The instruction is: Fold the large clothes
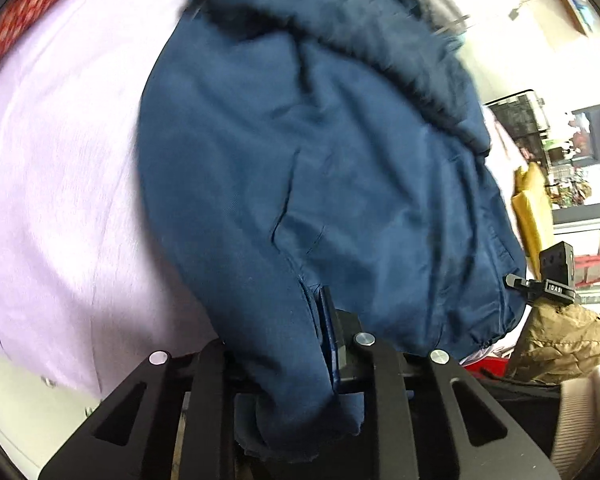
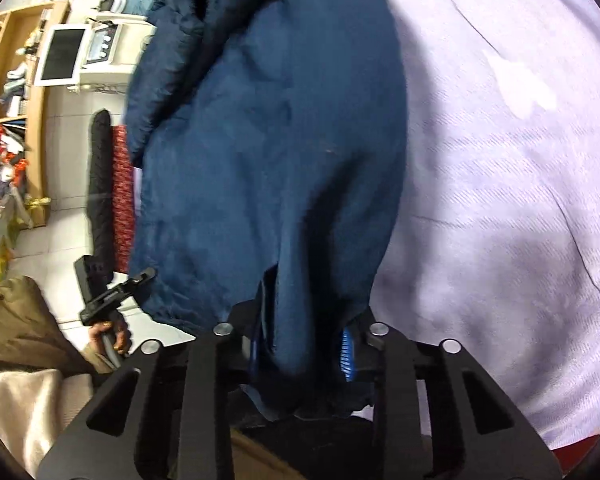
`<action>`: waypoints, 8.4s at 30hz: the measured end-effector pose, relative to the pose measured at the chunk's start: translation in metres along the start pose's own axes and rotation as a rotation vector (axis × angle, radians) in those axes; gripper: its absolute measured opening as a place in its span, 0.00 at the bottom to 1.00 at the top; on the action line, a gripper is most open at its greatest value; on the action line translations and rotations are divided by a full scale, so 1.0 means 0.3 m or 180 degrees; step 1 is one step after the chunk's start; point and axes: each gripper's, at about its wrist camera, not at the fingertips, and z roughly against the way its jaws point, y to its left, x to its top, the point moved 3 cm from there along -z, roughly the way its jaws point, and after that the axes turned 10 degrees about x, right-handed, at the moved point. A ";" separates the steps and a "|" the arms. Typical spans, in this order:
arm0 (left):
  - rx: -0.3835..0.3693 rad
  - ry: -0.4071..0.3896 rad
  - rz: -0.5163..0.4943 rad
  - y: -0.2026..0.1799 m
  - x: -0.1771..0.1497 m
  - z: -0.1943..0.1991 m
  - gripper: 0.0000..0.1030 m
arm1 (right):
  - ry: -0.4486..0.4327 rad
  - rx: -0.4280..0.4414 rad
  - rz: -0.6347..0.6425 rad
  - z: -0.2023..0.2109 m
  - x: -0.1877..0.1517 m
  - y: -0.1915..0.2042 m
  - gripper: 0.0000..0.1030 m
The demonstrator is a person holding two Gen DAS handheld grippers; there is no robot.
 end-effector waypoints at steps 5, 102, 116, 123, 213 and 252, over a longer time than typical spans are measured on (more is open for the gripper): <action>-0.0010 -0.0149 -0.0088 -0.017 0.115 0.040 0.17 | -0.0129 0.0306 0.0217 0.050 0.119 0.128 0.24; 0.2137 -0.0344 -0.0268 -0.021 1.477 -0.112 0.11 | -0.0623 -0.1395 -0.0086 -0.300 1.485 0.406 0.15; 0.1716 -0.1537 0.0156 0.025 1.367 0.259 0.64 | -0.1419 -0.0244 0.0148 -0.074 1.327 0.518 0.68; 0.1230 -0.1424 -0.0961 -0.360 0.927 0.079 0.74 | -0.0822 -0.1554 0.2052 -0.300 0.890 0.695 0.70; 0.0988 -0.0877 0.0157 -0.037 0.703 0.029 0.94 | -0.0253 -0.0511 0.0091 -0.193 1.241 0.044 0.87; 0.0085 -0.0115 0.0498 0.185 1.120 -0.261 0.63 | -0.0373 -0.0986 0.0148 -0.211 1.226 0.069 0.85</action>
